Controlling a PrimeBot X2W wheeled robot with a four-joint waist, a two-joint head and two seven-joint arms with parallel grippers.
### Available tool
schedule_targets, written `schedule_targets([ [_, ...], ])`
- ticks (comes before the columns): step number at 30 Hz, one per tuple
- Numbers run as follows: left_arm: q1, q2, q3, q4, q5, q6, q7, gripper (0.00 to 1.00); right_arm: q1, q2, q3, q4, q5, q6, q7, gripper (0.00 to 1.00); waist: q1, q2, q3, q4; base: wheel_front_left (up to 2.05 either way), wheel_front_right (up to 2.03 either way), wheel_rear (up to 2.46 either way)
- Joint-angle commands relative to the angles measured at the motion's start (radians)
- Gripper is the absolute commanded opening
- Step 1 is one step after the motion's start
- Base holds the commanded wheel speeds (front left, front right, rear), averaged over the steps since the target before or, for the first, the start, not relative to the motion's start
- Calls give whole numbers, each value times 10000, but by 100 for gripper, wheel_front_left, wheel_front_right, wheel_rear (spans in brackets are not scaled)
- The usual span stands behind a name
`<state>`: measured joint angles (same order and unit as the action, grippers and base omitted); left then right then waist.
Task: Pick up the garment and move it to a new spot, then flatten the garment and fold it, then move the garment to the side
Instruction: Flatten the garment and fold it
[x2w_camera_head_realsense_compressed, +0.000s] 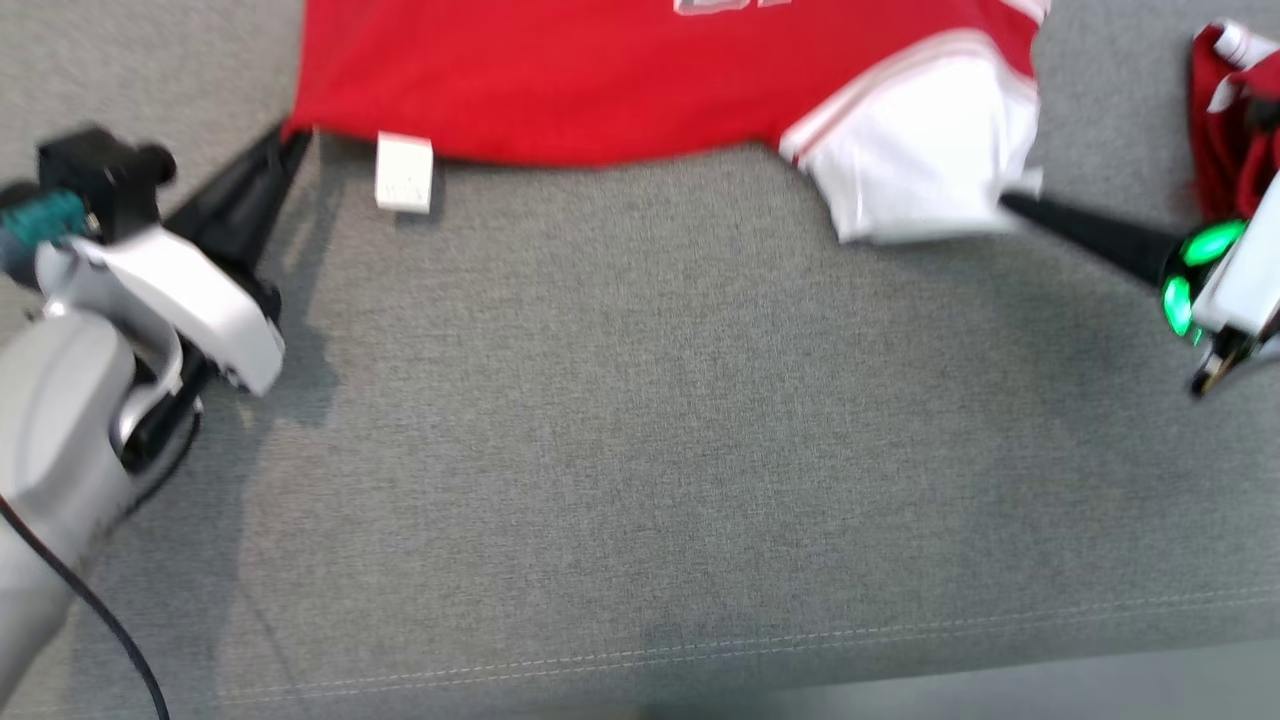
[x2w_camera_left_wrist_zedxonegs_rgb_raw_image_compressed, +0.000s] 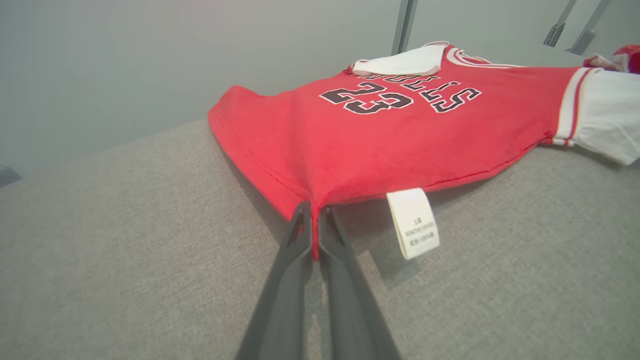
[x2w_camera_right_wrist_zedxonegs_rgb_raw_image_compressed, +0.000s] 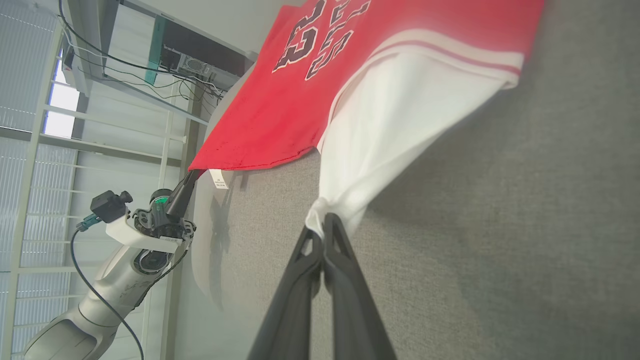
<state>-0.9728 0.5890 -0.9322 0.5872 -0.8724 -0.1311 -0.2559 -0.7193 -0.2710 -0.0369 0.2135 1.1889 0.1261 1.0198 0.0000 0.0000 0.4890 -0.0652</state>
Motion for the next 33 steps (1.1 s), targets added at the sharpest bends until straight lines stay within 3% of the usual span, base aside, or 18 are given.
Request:
schedule_targets([
  [1, 201, 481, 473, -190, 103, 5, -57, 0, 561, -173, 119, -443, -49, 46, 134, 0, 0, 0, -670, 185, 0, 0, 0],
  [9, 2268, 251, -81, 150, 94, 5, -58, 0, 2754, -68, 267, -815, -235, 46, 121, 0, 0, 0, -2325, 433, 0, 0, 0],
  [20, 3746, 168, -772, 399, -697, 4, -6, 0, 4788, 206, 472, -1265, -96, 46, 286, 0, 0, 0, -3876, 599, 0, 0, 0],
  [26, 4254, 736, -1419, -147, -1234, 4, 979, 0, 5782, 157, 832, -2019, 15, 46, 1018, 0, 0, 0, -4271, 609, 0, 0, 0],
  [33, 4052, 2267, -1797, -2419, -1987, 4, 3244, 0, 6485, -201, 688, -3292, -142, 46, 2347, 0, 0, 0, -3748, 721, 0, 0, 0],
])
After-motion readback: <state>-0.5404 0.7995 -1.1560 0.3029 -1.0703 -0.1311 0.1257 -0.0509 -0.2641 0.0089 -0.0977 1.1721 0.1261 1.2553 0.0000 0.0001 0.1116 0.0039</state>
